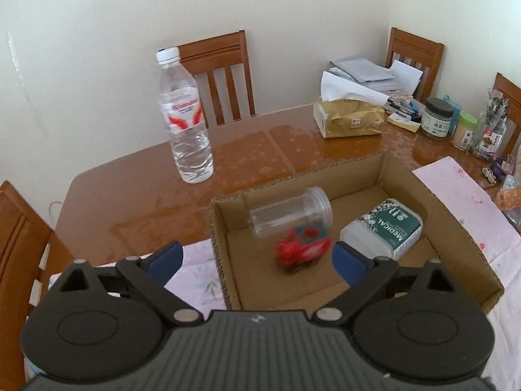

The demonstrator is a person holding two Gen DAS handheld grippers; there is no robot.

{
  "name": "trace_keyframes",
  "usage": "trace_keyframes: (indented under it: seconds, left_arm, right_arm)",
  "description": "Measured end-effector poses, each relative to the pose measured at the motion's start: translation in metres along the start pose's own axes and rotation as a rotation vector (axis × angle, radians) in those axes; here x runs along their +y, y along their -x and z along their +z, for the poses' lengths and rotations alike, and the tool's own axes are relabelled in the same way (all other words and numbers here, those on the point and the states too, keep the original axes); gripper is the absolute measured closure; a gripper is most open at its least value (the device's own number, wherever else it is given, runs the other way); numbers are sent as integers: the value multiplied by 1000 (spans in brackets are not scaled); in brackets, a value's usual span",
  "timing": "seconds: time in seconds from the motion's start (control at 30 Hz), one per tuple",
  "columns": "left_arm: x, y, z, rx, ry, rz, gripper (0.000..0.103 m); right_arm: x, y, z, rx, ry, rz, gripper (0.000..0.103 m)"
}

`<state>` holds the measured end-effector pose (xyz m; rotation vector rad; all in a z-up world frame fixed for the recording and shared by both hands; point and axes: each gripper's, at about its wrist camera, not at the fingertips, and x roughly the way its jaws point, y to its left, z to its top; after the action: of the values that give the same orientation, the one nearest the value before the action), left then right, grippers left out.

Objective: Organize rigid objects
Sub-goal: 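Lower the red train into the cardboard box and open the left tool, then move the left tool to the black cube toy while the right tool moves to the grey toy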

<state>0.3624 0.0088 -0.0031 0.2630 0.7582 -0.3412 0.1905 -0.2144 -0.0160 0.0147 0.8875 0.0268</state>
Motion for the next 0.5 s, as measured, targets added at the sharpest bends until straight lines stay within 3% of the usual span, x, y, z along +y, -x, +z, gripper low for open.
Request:
trace_keyframes:
  seconds: [0.5]
  left_arm:
    - [-3,50,-58,45,41,53,5]
  right_arm:
    - [5,8,-13,5,12,-5,0]
